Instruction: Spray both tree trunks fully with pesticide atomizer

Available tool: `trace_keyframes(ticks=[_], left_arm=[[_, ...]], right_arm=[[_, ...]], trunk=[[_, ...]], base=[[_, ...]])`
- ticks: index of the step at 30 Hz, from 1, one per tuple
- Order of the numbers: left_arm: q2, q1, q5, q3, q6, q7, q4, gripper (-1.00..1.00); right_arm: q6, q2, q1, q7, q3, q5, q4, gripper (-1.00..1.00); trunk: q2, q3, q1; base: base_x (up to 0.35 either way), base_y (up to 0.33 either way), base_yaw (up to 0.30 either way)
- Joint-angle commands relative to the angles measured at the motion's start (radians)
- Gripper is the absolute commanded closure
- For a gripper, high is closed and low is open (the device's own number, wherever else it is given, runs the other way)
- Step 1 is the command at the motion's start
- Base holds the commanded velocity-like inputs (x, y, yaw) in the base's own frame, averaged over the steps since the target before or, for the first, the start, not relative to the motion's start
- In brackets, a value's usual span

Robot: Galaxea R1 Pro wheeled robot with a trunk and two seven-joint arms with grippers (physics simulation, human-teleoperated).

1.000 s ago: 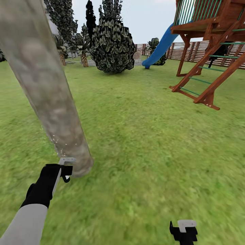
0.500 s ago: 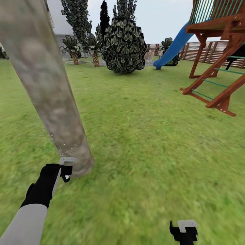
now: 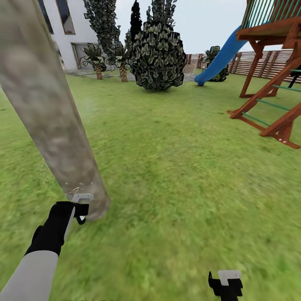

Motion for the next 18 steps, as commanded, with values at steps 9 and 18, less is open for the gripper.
trace_keyframes(ticks=[9, 18], left_arm=[[0.021, -0.001, 0.059, 0.06, 0.002, -0.024, -0.007, 1.0], [0.042, -0.06, 0.064, -0.002, 0.037, -0.026, -0.034, 1.0]], right_arm=[[0.004, 0.0, 0.0, -0.011, 0.004, 0.01, 0.001, -1.0], [0.004, -0.004, 0.0, -0.011, 0.003, 0.01, 0.001, -1.0]], trunk=[[0.0, -0.001, 0.0], [0.0, -0.001, 0.0]], base=[[0.005, -0.104, 0.275], [0.0, 0.0, 0.143]])
